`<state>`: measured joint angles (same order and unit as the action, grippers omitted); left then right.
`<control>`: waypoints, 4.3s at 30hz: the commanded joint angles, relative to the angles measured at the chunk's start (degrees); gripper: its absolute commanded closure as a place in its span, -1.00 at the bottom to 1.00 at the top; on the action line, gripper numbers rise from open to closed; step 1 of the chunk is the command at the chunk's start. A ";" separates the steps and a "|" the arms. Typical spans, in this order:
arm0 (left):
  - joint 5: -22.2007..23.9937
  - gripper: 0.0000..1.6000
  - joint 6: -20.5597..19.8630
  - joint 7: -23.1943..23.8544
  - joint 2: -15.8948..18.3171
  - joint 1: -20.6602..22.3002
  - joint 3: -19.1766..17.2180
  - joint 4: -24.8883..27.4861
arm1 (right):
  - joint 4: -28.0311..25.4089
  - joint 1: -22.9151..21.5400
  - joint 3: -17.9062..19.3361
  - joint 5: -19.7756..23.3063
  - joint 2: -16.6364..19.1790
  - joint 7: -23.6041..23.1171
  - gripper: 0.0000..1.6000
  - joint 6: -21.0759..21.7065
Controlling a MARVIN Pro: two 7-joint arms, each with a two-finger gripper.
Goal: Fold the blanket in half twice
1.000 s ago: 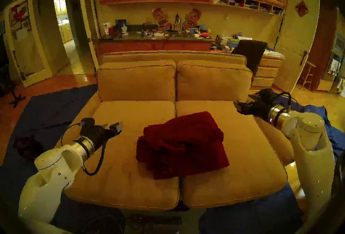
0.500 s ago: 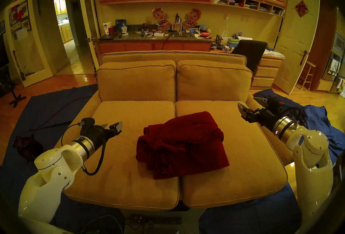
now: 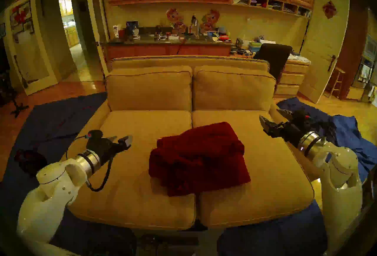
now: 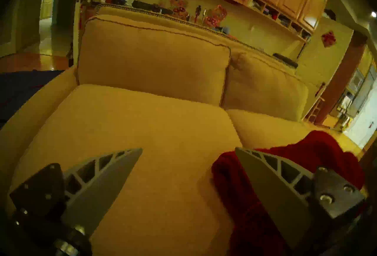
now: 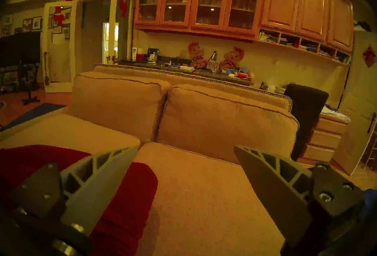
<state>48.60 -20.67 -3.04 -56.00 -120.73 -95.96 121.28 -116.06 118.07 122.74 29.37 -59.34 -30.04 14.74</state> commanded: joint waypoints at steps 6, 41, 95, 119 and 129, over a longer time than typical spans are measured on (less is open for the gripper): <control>-2.81 -1.00 4.97 11.72 8.19 4.50 3.66 -12.94 | -0.50 -0.85 0.67 -0.08 -0.06 -0.07 -1.00 -0.26; -10.33 -1.00 6.49 37.73 7.55 25.66 18.15 -25.83 | -0.48 -1.12 0.73 -0.41 -0.40 -0.34 -1.00 -0.14; -19.09 -1.00 11.50 36.66 2.93 31.13 25.20 -28.12 | -0.50 -1.27 0.79 -0.59 -0.60 -0.52 -1.00 -0.05; -26.39 1.00 20.90 31.38 -2.97 35.67 28.63 -34.90 | -0.46 -1.32 0.78 -0.67 -0.65 -0.60 -1.00 -0.06; -29.96 1.00 23.81 28.91 -5.60 41.78 28.49 -35.15 | -0.41 -1.34 0.75 -0.72 -0.66 -0.66 -1.00 -0.09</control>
<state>20.10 0.67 27.32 -59.01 -85.37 -66.60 85.17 -116.05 117.10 123.06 28.54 -60.15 -30.79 14.75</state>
